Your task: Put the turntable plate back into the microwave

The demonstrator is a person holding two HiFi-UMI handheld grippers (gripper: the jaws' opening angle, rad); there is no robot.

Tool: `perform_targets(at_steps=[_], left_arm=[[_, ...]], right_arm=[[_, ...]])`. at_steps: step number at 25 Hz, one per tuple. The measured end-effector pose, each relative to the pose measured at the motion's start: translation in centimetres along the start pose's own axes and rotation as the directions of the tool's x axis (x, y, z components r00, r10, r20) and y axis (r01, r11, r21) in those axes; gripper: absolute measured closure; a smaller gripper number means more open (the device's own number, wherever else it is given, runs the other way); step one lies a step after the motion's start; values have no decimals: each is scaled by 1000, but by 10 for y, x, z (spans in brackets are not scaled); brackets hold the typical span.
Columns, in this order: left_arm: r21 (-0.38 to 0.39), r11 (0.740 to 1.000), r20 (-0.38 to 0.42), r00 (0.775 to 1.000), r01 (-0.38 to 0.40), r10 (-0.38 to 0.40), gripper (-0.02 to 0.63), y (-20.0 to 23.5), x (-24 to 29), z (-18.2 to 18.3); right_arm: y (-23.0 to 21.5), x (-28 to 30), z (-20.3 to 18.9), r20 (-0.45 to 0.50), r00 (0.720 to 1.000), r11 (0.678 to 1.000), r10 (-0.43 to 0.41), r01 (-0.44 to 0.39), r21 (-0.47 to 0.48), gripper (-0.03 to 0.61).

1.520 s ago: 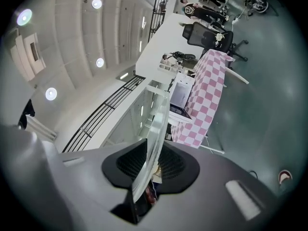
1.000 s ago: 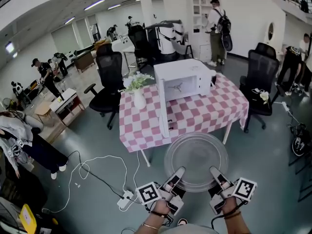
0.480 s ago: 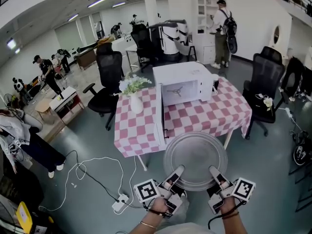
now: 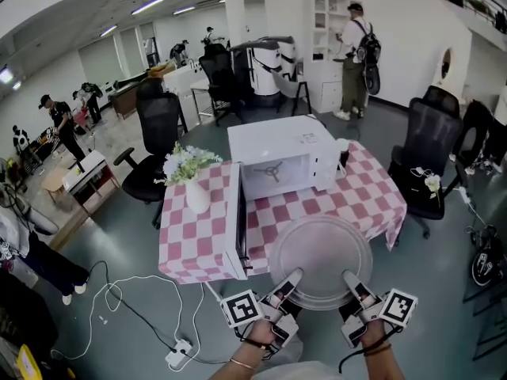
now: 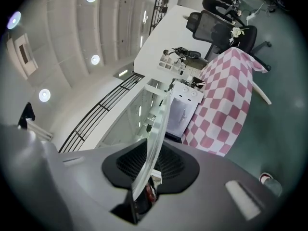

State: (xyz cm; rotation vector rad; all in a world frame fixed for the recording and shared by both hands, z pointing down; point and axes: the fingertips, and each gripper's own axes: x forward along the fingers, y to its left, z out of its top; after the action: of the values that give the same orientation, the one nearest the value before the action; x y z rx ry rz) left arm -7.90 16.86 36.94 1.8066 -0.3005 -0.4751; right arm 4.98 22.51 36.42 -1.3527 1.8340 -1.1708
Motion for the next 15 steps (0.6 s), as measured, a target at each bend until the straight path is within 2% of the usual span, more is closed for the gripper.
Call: perform_targets(at_steps=[4,8,10,15], left_arm=[[25,1000,-34,999,-12,12,559,14,57,26],[11,1000,-41,999,-4,5,559,28,106,53],[28,999,-42,999,27,-26,558,31,126,68],[60,998,-38,999,-4,6,558,51,153,100]], right_arm=[[-21,33,48,10,1000,1000,-13,13,11,503],[-39,68,88,10,1000,1000,-17,17,4,505],[-45,87,102,6,1000,1000,-12,12,13,503],[-60,124,125,-12,1000,1000,-25,25,6,503]])
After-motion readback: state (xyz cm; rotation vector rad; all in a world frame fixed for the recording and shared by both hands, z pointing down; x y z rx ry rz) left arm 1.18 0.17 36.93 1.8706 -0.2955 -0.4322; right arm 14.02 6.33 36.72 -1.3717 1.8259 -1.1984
